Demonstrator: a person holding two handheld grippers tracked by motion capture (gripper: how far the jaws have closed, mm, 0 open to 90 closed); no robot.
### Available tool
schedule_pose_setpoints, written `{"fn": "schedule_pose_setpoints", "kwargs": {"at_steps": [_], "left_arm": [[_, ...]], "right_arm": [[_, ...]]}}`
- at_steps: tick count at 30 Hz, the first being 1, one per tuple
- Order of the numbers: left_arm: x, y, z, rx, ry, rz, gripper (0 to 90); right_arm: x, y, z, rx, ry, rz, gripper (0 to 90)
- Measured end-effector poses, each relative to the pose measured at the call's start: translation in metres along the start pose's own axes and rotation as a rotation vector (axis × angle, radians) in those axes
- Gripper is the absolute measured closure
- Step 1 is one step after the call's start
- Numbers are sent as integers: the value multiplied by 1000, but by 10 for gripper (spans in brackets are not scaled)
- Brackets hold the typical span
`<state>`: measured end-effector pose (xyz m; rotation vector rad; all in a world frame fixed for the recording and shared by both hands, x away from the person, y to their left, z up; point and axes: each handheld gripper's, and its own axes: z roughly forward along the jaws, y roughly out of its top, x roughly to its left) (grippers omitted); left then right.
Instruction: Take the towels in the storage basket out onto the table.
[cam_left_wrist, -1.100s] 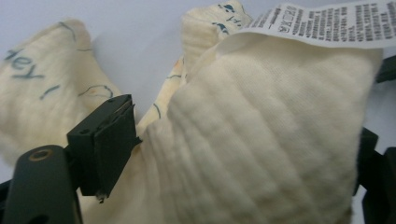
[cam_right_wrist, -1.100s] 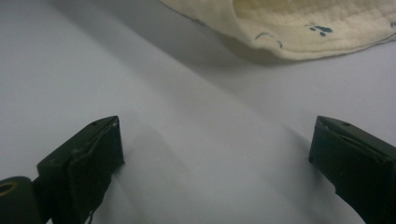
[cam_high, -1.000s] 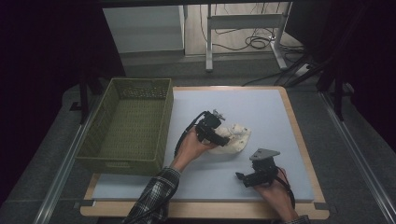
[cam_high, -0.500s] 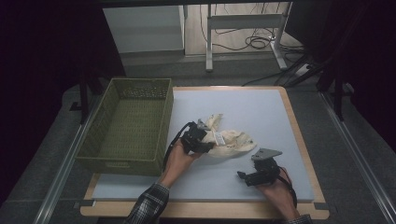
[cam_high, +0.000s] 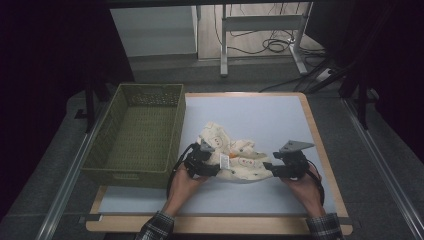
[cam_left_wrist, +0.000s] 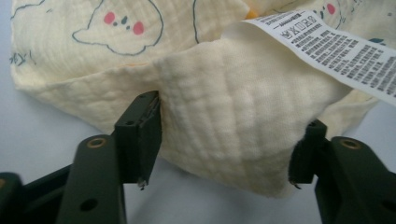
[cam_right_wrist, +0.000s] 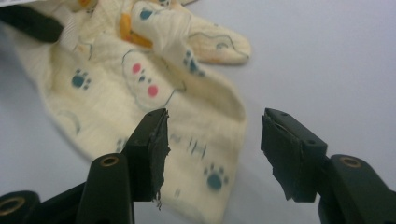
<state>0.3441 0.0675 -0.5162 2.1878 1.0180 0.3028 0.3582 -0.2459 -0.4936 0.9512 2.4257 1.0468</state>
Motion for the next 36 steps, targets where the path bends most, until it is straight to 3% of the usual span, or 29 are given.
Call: {"fn": "schedule_pose_setpoints", "kwargs": {"at_steps": [5, 9, 13, 25, 28, 32, 36], "left_arm": [[-4, -11, 0, 1, 18, 3, 293], [-7, -20, -5, -7, 23, -14, 268], [-10, -27, -11, -4, 27, -21, 244], [-26, -44, -24, 8, 29, -9, 163], [-29, -48, -29, 7, 30, -10, 139], [-30, -46, -39, 5, 44, -1, 118], [-28, -40, -45, -7, 59, 10, 116]], "right_arm": [[-4, 15, 29, 45, -2, -42, 441], [-2, 13, 45, 115, -2, -76, 769], [0, 5, 33, 113, 26, -49, 864], [-1, -45, -27, 114, 52, 21, 869], [-2, -53, -37, 110, 61, 32, 749], [-7, -48, -49, 80, 45, 39, 693], [-14, -32, -50, 45, 34, 40, 657]]}}
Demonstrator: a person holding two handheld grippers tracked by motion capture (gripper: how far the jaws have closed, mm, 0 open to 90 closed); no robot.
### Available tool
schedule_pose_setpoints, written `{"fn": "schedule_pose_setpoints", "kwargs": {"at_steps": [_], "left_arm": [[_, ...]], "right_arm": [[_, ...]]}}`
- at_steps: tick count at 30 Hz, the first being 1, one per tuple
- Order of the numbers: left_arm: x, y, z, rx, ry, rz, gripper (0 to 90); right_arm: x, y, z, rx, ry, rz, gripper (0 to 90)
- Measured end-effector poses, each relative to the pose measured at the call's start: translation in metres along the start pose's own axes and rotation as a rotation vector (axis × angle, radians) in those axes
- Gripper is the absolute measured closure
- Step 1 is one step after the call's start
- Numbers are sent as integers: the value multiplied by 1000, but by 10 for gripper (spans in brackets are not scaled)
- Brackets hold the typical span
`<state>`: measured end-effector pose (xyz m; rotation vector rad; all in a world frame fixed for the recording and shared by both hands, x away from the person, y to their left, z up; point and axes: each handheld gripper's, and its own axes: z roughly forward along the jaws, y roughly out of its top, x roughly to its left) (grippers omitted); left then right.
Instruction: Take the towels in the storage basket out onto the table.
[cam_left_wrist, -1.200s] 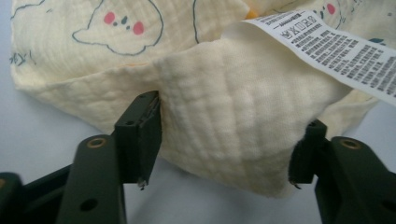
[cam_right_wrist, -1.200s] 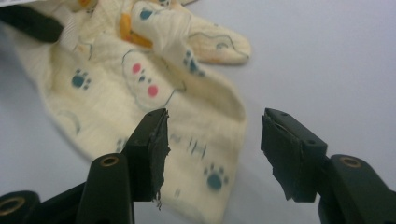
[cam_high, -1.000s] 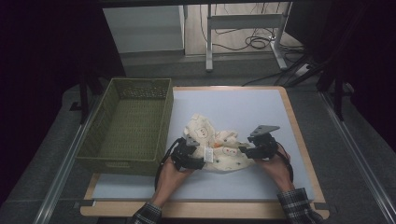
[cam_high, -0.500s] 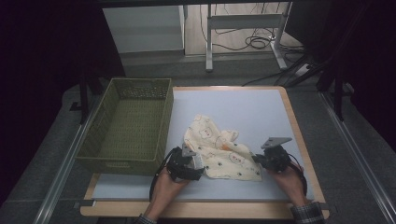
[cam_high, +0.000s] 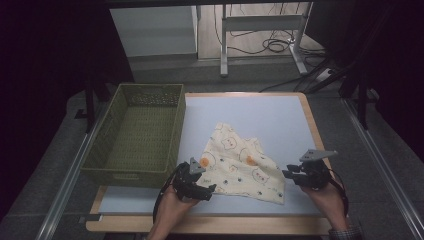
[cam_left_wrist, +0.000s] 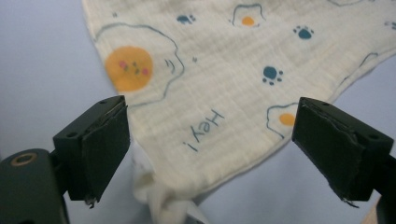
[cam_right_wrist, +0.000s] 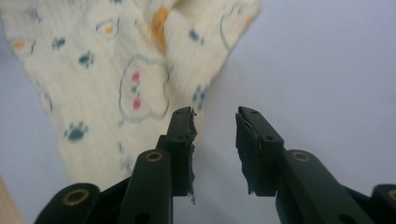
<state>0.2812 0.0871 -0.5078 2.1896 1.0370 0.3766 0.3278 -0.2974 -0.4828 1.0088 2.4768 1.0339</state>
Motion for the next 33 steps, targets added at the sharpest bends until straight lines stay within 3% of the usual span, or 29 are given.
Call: {"fn": "schedule_pose_setpoints", "kwargs": {"at_steps": [3, 8, 14, 17, 21, 25, 26, 29, 31, 33], "left_arm": [[4, 5, 5, 2, 6, -17, 133], [2, 10, 22, -2, 23, 4, 127], [7, 5, 42, 11, 34, -1, 119], [9, 1, 45, -5, 18, -17, 111], [10, -4, 47, -40, 9, -20, 92], [10, -4, 47, -39, 10, -20, 88], [10, -4, 47, -41, 11, -19, 89], [10, -4, 47, -42, 13, -19, 89], [10, -5, 47, -43, 13, -19, 90], [10, -5, 47, -42, 14, -19, 90]], "right_arm": [[-5, 17, 12, -9, 8, 3, 646], [-13, 43, 45, 0, 9, 0, 650], [-16, 66, 80, 17, -3, -2, 653], [-16, 75, 97, 28, -25, -27, 635], [-19, 81, 116, 32, -35, -14, 567], [-18, 82, 132, 60, -46, -37, 521], [-17, 82, 133, 54, -53, -45, 528], [-14, 83, 133, 57, -62, -35, 714], [-13, 83, 134, 54, -29, -26, 855], [-12, 84, 134, 61, -29, -36, 893]]}}
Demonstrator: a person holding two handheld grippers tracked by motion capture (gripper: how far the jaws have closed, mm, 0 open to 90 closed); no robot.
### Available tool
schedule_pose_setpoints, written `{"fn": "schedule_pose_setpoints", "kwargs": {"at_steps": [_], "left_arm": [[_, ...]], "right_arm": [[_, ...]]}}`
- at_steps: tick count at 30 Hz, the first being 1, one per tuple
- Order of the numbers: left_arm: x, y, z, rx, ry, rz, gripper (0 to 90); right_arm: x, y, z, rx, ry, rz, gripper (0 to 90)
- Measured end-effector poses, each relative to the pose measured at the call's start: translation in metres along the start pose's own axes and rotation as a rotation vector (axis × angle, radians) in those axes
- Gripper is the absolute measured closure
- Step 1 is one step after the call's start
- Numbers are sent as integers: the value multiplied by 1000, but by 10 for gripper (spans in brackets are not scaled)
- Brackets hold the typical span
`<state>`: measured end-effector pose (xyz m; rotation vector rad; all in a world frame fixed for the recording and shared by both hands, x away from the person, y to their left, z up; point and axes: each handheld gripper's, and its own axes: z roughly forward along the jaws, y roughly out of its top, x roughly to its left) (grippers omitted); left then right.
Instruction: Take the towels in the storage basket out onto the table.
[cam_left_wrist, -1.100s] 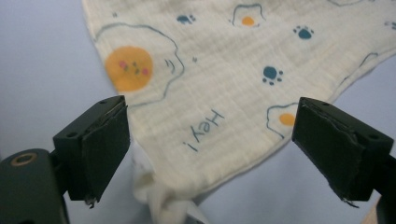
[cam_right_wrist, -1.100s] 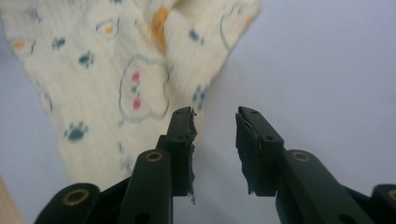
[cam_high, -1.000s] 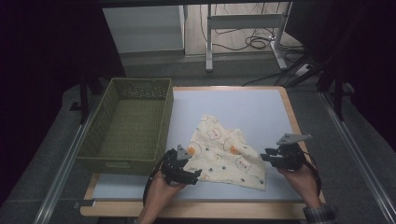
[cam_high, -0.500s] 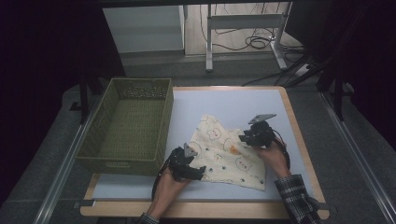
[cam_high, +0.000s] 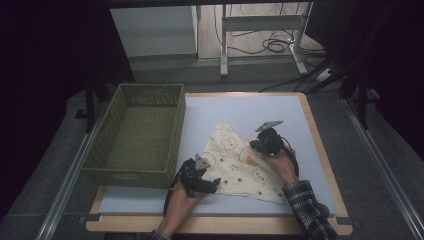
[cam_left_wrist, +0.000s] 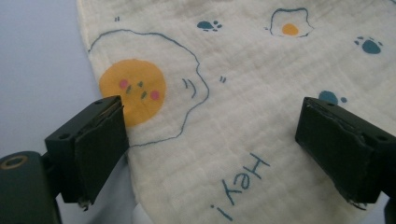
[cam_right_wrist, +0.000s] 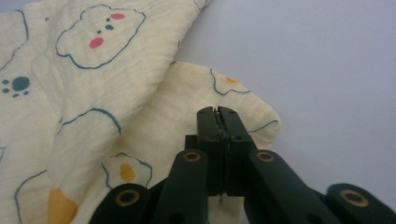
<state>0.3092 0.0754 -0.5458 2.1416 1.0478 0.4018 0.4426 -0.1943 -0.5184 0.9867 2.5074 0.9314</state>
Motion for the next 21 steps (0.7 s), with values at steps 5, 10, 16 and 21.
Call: {"fn": "schedule_pose_setpoints", "kwargs": {"at_steps": [5, 10, 16, 21], "left_arm": [[0, 0, 0, -1, 0, 0, 91], [0, 0, 0, -1, 0, 0, 90], [0, 0, 0, -1, 1, 0, 90], [0, 0, 0, -1, 1, 0, 90]], "right_arm": [[-9, 3, -9, 1, -84, -20, 894], [-38, 1, -28, -33, -144, 40, 894], [-63, -3, -36, -28, -220, 73, 894], [-76, -10, -33, 14, -276, 100, 893]]}}
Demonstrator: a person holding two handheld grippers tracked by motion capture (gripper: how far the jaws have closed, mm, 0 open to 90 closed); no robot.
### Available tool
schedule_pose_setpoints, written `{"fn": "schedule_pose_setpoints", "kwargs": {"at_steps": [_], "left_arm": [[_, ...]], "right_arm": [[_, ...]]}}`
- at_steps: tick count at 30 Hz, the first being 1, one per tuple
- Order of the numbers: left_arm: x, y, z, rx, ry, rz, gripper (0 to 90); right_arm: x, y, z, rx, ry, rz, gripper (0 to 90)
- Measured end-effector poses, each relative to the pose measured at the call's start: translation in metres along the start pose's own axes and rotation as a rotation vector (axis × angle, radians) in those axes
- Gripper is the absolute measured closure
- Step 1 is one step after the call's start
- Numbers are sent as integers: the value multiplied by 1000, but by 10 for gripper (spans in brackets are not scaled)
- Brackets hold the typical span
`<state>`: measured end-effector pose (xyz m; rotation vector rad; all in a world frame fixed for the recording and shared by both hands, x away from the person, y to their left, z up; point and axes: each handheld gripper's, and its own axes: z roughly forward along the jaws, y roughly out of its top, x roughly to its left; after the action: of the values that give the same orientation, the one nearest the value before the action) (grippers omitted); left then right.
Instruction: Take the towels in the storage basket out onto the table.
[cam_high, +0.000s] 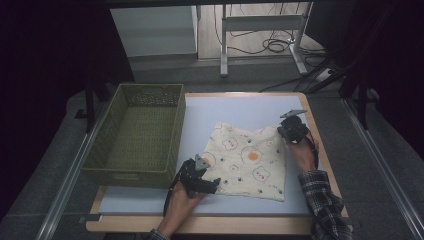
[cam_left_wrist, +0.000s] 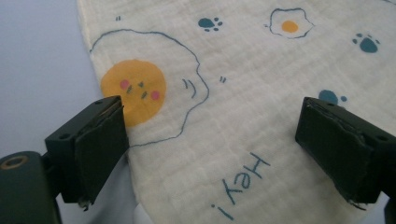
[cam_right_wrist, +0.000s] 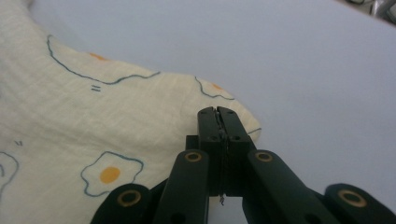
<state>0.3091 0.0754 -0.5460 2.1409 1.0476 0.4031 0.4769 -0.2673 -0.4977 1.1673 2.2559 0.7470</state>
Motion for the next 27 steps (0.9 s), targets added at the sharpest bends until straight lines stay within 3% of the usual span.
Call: {"fn": "schedule_pose_setpoints", "kwargs": {"at_steps": [3, 5, 7, 13, 14, 18, 20, 26, 27], "left_arm": [[0, 0, 0, 0, 0, 0, 90], [0, 0, 0, -4, 0, -4, 90], [0, 0, 0, 0, 0, 1, 89], [0, 0, 0, -2, 0, 0, 89], [0, 0, 0, -1, 0, 0, 89], [0, 0, 0, -2, -1, 0, 89], [0, 0, 0, -2, 0, 0, 89], [0, 0, 0, 2, 1, 2, 89], [0, 0, 0, 2, 1, 2, 89]], "right_arm": [[-8, -8, 4, 24, -7, 36, 892], [-11, -12, 4, 21, 16, 51, 889], [-12, -14, 1, 21, 21, 58, 834], [-7, -3, -7, -22, 77, 65, 738], [1, 5, -2, -35, 114, 64, 727], [20, 22, 11, -47, 164, 41, 725], [26, 27, 15, -51, 173, 36, 725], [66, 58, 44, -55, 240, -11, 675], [66, 58, 44, -55, 240, -11, 675]]}}
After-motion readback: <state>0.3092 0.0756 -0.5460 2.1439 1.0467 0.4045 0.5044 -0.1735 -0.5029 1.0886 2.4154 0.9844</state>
